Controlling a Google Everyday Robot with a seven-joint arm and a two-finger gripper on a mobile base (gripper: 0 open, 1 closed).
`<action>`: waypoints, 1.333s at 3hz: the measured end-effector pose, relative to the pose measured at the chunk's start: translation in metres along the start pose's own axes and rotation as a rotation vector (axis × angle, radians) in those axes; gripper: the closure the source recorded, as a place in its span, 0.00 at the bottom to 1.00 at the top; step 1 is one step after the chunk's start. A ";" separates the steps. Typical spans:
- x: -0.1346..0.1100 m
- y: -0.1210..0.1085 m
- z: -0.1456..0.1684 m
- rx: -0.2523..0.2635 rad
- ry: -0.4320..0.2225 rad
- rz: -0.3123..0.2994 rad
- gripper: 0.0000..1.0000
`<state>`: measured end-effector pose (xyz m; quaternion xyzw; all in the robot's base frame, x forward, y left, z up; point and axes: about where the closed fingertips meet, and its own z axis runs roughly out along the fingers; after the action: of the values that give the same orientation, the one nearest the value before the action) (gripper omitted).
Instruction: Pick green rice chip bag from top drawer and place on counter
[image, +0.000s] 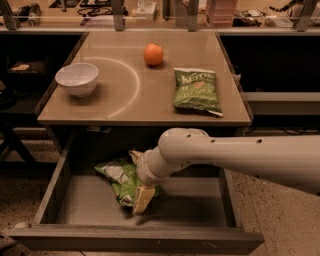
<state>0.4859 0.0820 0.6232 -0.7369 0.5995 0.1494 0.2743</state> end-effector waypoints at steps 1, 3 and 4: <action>0.002 0.001 0.008 -0.010 -0.007 -0.009 0.00; -0.002 0.001 0.013 0.001 -0.029 -0.005 0.41; -0.002 0.001 0.013 0.001 -0.029 -0.005 0.64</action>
Offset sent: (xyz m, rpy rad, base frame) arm -0.0003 0.0151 -0.0104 0.0593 -0.0076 -0.0008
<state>0.4854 0.0911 0.6139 -0.7360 0.5936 0.1591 0.2838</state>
